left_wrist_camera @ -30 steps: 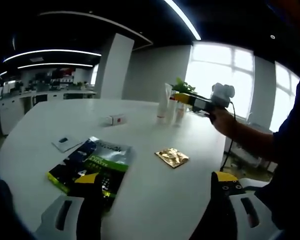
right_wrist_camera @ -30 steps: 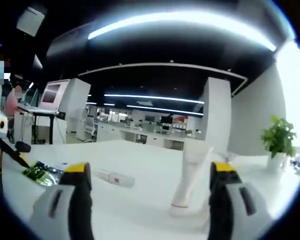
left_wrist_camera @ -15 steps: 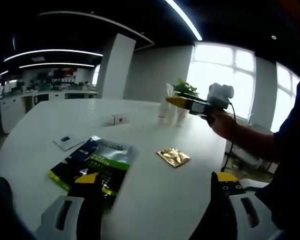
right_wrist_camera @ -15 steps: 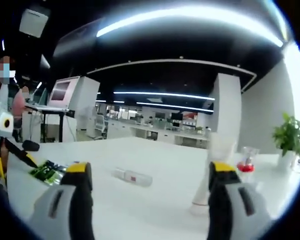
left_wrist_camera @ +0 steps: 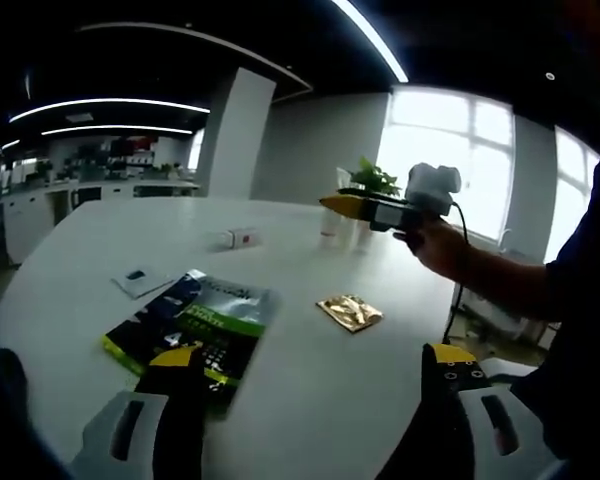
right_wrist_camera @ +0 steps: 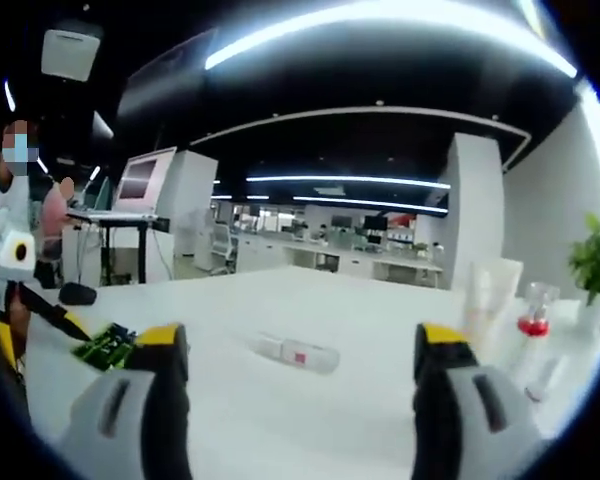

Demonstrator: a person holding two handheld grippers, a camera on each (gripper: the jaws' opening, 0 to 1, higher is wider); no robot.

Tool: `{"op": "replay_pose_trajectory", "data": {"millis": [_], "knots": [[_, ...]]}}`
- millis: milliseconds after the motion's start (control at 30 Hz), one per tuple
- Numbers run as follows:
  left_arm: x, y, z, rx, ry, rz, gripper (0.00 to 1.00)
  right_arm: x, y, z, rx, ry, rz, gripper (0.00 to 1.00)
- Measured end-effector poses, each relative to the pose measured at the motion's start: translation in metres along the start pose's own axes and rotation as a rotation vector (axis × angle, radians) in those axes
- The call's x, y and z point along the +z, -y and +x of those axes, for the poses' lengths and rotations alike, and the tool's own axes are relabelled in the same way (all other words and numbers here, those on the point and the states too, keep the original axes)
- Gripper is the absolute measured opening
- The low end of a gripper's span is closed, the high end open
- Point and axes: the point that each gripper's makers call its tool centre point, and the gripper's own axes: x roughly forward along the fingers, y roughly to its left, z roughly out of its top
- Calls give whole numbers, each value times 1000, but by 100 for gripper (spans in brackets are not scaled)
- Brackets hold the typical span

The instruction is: Arrange the skincare products in the storage area until every visible bottle or jar stands upright without overlapping.

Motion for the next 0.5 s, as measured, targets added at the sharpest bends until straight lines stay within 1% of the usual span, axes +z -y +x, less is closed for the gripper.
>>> {"op": "replay_pose_trajectory", "data": {"millis": [267,500], "knots": [[0,-1,0,6,2,-2,92,-4,-8,8,34,-23,-11,94],[1,-3,-2,14,6,-1,92,-3,-12,18,54,-33,-17,93]]}}
